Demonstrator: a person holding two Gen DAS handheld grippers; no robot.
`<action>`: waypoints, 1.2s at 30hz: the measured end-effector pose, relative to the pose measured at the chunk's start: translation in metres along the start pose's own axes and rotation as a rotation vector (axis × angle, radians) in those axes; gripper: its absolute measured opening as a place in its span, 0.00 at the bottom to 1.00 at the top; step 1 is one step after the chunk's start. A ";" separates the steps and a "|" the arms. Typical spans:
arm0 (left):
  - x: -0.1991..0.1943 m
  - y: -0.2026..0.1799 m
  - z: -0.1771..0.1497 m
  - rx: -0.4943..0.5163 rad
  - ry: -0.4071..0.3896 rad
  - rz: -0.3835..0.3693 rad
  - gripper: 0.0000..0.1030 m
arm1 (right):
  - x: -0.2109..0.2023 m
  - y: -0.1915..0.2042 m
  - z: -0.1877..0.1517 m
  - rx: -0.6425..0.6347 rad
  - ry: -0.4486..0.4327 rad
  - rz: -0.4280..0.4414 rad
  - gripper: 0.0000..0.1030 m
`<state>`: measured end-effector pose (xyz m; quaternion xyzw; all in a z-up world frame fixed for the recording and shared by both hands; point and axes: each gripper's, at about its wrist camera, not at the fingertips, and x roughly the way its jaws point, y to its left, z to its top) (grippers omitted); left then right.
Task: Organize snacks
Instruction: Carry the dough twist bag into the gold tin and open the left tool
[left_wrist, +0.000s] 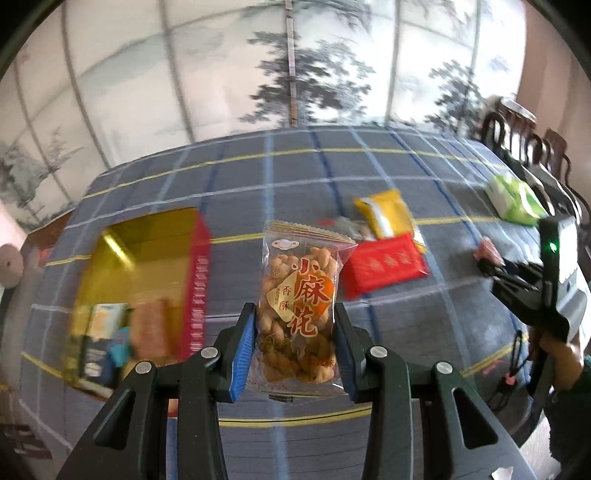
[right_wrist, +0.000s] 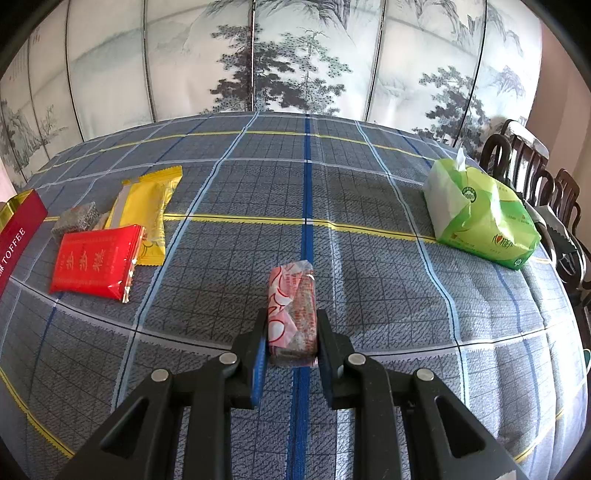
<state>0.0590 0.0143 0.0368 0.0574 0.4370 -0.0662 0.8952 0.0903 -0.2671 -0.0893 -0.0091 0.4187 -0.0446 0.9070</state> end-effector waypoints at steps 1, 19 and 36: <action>-0.002 0.008 0.000 -0.011 -0.002 0.011 0.35 | 0.000 0.000 0.000 0.000 0.000 0.000 0.23; 0.010 0.145 -0.023 -0.197 0.057 0.229 0.35 | 0.000 0.001 0.001 0.000 0.000 -0.002 0.23; 0.051 0.178 -0.038 -0.221 0.136 0.252 0.35 | -0.001 0.001 0.000 -0.008 0.000 -0.020 0.22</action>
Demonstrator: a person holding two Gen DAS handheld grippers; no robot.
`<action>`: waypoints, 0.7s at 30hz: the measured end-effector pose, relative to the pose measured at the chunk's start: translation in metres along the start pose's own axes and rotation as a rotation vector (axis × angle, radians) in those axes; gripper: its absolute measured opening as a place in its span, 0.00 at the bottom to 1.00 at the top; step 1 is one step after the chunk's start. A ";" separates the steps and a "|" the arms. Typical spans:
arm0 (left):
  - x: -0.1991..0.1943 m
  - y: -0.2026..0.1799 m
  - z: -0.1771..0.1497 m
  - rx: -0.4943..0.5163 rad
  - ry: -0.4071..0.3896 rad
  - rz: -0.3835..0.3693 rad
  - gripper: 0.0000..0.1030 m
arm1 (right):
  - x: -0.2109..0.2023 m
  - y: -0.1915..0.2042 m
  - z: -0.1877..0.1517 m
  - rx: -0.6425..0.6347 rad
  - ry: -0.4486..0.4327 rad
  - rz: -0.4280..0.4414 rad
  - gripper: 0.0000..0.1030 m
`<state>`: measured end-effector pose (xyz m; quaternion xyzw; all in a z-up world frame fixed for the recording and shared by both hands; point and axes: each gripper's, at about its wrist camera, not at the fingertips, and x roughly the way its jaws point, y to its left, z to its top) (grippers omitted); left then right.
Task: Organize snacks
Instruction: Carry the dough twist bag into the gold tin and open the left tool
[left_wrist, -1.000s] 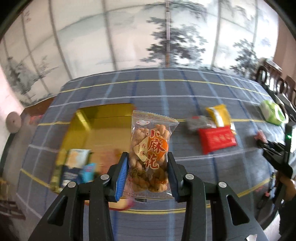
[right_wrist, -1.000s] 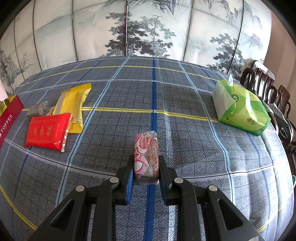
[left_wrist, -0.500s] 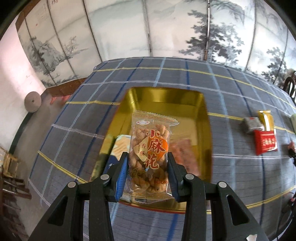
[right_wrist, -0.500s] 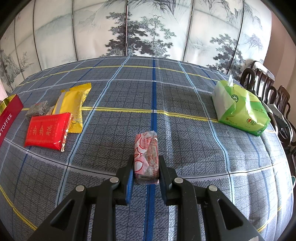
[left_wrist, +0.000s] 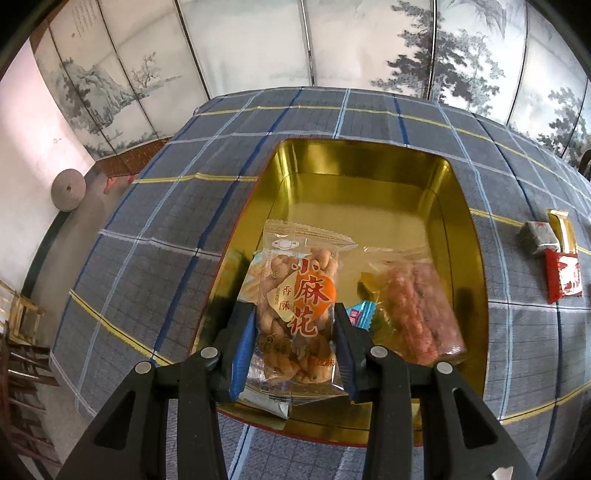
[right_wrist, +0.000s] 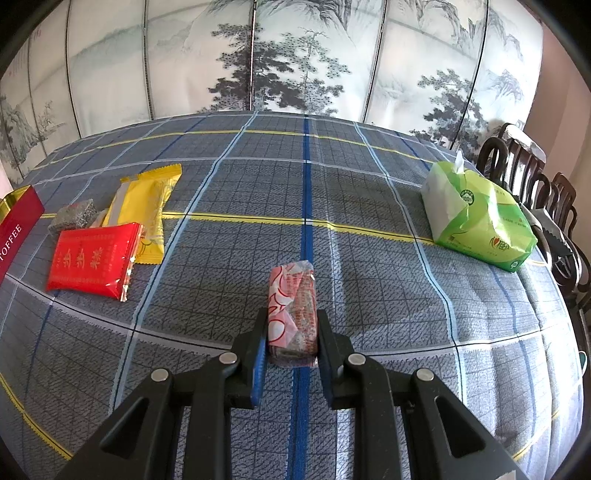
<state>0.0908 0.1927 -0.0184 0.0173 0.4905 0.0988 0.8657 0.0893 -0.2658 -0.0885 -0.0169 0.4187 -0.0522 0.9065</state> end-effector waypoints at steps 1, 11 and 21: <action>0.002 0.001 -0.001 -0.004 0.004 -0.002 0.35 | 0.000 0.000 0.000 0.000 0.000 0.000 0.22; 0.003 0.003 -0.002 -0.012 -0.005 -0.010 0.38 | -0.001 0.001 0.000 -0.005 0.000 -0.006 0.22; 0.003 0.005 -0.003 -0.018 -0.008 -0.019 0.47 | -0.002 0.003 0.000 0.012 0.002 -0.028 0.22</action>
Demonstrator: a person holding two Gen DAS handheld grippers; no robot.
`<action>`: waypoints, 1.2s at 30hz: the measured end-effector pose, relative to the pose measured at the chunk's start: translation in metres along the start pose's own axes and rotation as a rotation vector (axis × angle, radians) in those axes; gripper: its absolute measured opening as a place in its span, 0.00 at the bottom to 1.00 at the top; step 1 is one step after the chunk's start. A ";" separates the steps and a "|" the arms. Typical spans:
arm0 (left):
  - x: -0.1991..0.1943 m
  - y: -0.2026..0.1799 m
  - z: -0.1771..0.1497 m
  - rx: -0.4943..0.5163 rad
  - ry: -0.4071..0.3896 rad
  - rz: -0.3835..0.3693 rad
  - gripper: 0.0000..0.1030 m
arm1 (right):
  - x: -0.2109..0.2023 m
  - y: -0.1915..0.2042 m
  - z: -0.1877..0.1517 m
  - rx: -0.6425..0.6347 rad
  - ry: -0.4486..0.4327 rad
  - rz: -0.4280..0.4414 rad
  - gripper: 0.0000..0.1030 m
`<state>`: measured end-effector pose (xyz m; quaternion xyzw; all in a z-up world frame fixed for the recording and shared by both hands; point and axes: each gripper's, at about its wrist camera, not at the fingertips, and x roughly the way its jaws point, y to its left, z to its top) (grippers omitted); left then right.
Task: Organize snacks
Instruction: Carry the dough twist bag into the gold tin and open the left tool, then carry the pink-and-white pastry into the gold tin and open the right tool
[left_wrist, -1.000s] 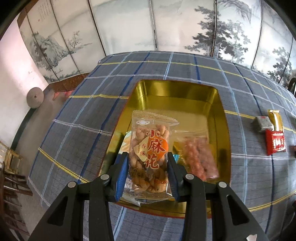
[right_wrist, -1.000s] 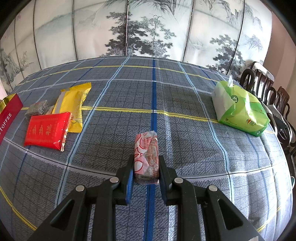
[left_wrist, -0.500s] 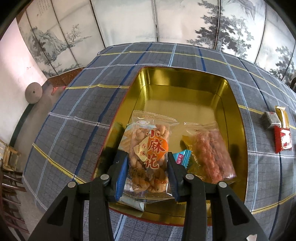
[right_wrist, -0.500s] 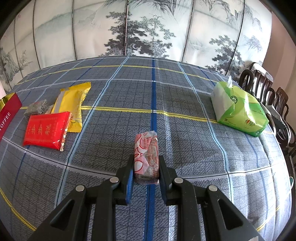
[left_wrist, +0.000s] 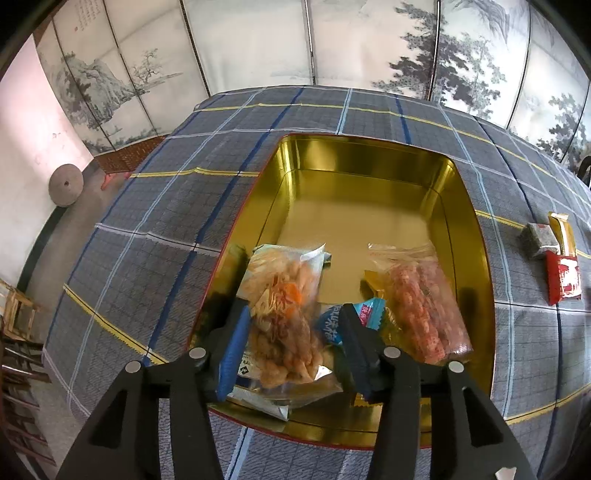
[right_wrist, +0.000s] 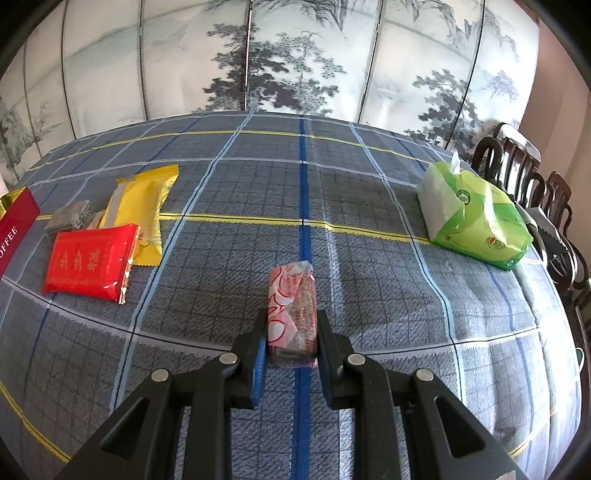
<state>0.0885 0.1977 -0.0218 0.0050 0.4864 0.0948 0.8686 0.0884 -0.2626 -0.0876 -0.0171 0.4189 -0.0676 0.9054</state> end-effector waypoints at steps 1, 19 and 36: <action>0.000 0.000 0.000 0.002 -0.001 -0.002 0.48 | 0.000 0.001 0.000 0.002 0.001 -0.002 0.22; -0.039 0.017 -0.007 -0.084 -0.072 -0.066 0.73 | -0.044 0.055 0.022 0.004 -0.029 0.080 0.22; -0.087 0.059 -0.034 -0.177 -0.122 0.026 0.79 | -0.107 0.242 0.031 -0.272 -0.062 0.438 0.22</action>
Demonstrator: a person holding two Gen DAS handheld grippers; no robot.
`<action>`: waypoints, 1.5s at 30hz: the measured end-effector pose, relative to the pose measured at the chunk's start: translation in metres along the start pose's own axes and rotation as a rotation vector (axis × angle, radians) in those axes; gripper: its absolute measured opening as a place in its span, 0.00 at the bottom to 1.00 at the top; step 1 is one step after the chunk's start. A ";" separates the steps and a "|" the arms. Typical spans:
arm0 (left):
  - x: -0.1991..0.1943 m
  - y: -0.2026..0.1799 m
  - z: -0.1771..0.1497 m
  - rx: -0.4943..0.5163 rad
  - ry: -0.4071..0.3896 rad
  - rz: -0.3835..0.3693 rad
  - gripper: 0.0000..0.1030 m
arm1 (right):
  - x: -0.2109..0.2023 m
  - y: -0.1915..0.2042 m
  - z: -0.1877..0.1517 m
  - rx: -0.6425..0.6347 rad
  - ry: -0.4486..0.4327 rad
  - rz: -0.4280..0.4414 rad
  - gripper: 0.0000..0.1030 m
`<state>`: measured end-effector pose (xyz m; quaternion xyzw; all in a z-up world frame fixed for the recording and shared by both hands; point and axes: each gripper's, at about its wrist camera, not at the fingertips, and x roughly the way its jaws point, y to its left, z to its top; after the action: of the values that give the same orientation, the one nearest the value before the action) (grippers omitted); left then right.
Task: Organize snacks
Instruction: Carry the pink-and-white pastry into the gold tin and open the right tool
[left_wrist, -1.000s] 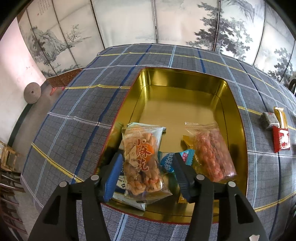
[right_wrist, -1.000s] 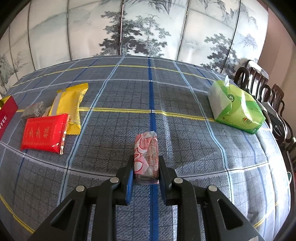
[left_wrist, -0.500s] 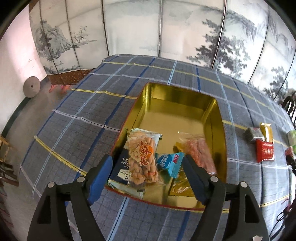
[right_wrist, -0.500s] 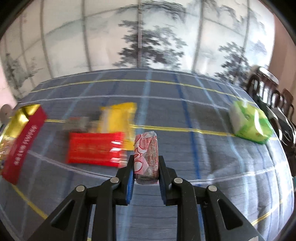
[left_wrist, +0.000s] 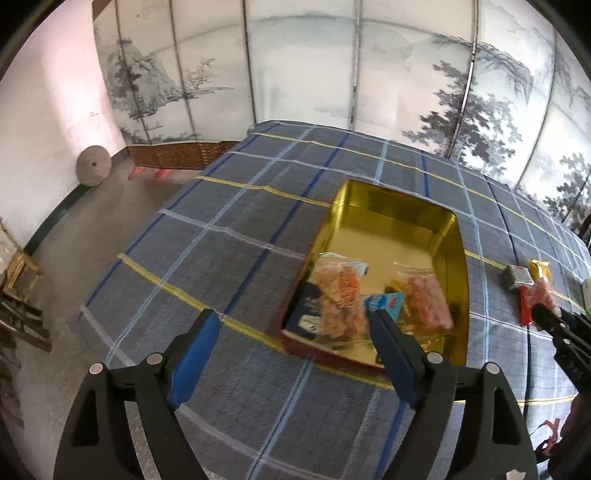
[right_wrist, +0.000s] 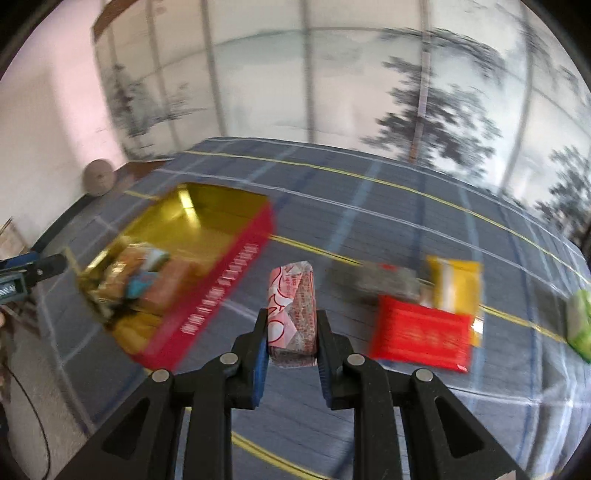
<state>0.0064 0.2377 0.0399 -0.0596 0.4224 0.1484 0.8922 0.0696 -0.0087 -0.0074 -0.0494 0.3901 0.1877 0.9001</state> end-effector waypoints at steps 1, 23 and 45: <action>-0.001 0.003 -0.001 -0.006 -0.001 0.001 0.80 | 0.002 0.011 0.003 -0.016 0.000 0.021 0.22; -0.009 0.068 -0.023 -0.124 0.031 0.087 0.81 | 0.045 0.124 0.022 -0.176 0.055 0.157 0.22; -0.010 0.066 -0.026 -0.127 0.053 0.077 0.81 | 0.052 0.131 0.021 -0.205 0.052 0.134 0.45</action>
<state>-0.0390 0.2919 0.0321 -0.1037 0.4374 0.2075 0.8688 0.0674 0.1326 -0.0224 -0.1199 0.3944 0.2850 0.8654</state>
